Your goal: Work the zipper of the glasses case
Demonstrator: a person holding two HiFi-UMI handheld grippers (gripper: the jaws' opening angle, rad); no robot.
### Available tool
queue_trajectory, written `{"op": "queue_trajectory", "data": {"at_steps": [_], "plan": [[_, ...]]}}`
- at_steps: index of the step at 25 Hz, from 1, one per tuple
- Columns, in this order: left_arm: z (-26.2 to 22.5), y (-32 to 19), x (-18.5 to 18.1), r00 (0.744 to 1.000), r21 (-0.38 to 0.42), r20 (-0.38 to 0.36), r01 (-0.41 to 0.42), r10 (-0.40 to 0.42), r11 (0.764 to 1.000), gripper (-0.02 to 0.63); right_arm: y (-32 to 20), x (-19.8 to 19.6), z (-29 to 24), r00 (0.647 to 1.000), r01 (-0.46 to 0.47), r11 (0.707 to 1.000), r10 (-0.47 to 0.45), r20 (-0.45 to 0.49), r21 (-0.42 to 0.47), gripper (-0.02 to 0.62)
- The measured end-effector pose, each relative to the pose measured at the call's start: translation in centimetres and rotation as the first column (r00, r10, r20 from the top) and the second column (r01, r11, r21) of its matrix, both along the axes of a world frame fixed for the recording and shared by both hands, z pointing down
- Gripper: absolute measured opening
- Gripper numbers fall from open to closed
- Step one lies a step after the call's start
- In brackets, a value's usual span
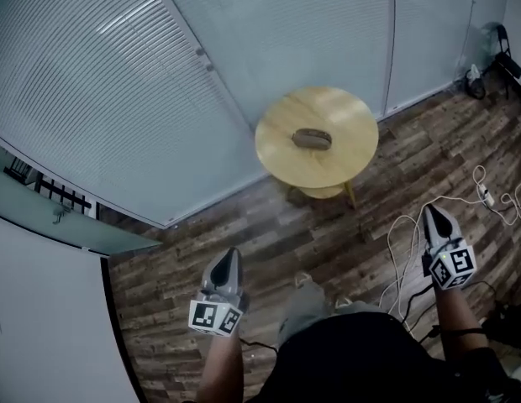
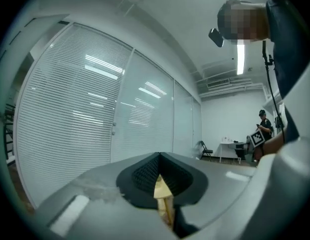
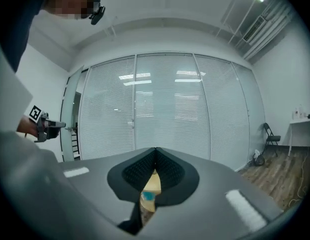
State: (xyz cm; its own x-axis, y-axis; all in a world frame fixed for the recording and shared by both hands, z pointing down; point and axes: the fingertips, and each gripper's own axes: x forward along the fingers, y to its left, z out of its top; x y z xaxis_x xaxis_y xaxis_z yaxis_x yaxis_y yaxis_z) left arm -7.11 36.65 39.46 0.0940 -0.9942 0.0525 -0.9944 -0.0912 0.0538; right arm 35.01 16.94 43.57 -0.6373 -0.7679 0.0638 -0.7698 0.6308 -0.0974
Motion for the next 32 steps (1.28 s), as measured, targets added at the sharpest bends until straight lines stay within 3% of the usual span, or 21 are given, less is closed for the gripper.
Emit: {"op": "queue_trajectory", "data": {"at_steps": [3,6,11,15,25,32], "plan": [[-1.2,-3.2,-3.0,1.000,0.036,0.029,0.002,-0.004,0.999,0.003,-3.8,-1.2,0.5,0.999,-0.032,0.999,0.031,-0.012,-0.018,0.008],[-0.2,-7.0,-6.3,0.997,0.016,0.068,-0.027,0.026,1.000,0.003,-7.5,-3.5,-0.3,0.997,-0.071,0.997,0.071,-0.010,0.005,0.008],[0.9,-16.4,-11.2,0.999,0.036,-0.015,-0.050,0.051,0.998,0.003,-12.9,-8.8,-1.2,0.996,-0.086,0.996,0.087,-0.026,0.015,0.009],[0.1,-24.2,-13.0,0.988,0.072,-0.030,-0.148,0.150,0.986,0.003,-16.7,-13.1,-1.4,0.994,-0.094,0.996,0.093,-0.056,-0.009,0.009],[-0.1,-36.7,-18.6,0.955,0.042,0.001,-0.298,0.298,0.954,0.003,-23.8,-23.9,-2.6,0.996,-0.076,0.995,0.078,0.036,-0.058,0.009],[1.1,-41.2,-19.3,0.949,-0.008,-0.018,-0.314,0.313,0.949,0.003,-26.5,-27.1,-0.3,0.996,-0.048,0.997,0.043,-0.084,-0.060,0.009]]}}
